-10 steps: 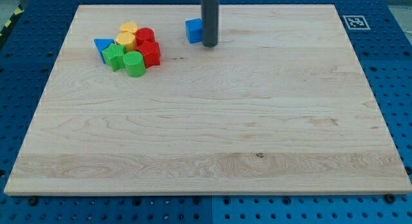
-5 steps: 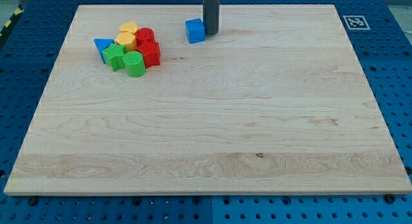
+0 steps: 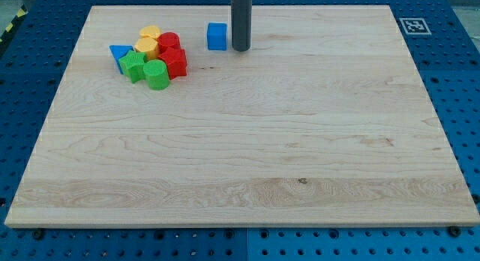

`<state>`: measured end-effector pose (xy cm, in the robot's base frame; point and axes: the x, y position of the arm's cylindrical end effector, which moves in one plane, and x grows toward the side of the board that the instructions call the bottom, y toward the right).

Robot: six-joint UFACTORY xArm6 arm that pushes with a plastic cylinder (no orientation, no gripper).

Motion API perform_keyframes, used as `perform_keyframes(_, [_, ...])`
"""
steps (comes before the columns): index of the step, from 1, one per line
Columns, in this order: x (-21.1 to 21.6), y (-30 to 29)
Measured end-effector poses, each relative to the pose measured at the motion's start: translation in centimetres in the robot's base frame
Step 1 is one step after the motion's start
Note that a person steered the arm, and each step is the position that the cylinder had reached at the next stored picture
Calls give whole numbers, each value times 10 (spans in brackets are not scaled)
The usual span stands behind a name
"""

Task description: Slide the blue cube to the yellow heart

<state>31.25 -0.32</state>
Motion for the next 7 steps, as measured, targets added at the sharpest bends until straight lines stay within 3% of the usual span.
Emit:
perform_keyframes(3, [-42,-77])
perform_keyframes(6, [-89,-92])
perform_keyframes(7, [-94,-125])
